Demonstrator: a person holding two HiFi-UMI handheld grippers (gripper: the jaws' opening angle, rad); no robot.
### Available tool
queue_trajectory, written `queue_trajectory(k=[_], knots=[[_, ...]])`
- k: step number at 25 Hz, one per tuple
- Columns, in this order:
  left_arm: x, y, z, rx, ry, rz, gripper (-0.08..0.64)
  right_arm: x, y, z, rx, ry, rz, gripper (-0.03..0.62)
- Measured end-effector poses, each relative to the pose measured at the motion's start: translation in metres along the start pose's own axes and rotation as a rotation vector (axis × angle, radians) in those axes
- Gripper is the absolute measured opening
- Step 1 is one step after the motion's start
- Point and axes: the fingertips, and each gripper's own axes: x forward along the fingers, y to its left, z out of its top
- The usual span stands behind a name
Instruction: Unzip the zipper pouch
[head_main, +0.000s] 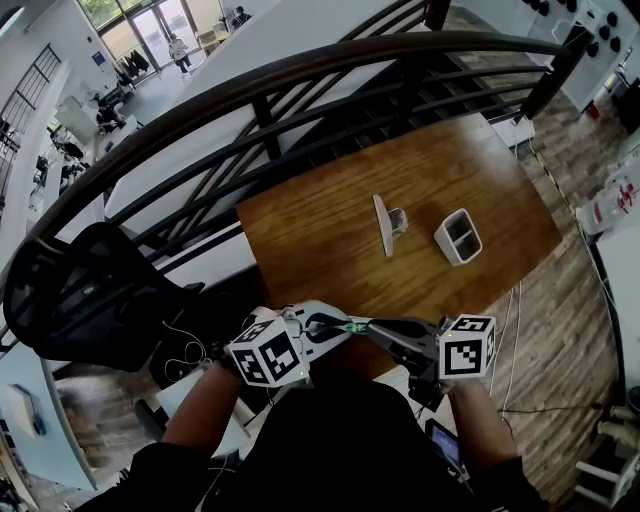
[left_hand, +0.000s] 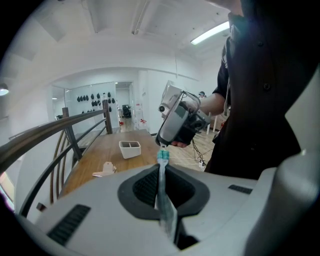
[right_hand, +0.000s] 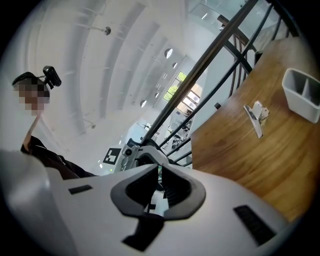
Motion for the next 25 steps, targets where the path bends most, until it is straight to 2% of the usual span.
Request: queue_trajectory(k=[4,7,10,18,25], knots=[[0.001,-0.001,0.0,-0.01,-0.005,-0.004,0.017,0.002,-0.001,-0.004,0.003,0.006,0.009,0.028],[0.0,-0.001,0.0,-0.013,-0.008,-0.002,0.017,0.002,-0.002,-0.004,-0.013,0.015,-0.001,0.009],[-0.002,0.0,0.002,-0.015,-0.02,0.013,0.017,0.001,-0.002,-0.003,0.021,0.013,0.008,0.0],[0.0,0.0,0.007,0.042,-0.004,0.048,0.015,-0.005,-0.01,-0.003,0.026,0.004,-0.01,0.002],[0.001,-0.001,0.005,0.056,0.009,0.057,0.014,-0.006,-0.015,-0.006,-0.056,0.03,-0.093,0.003]])
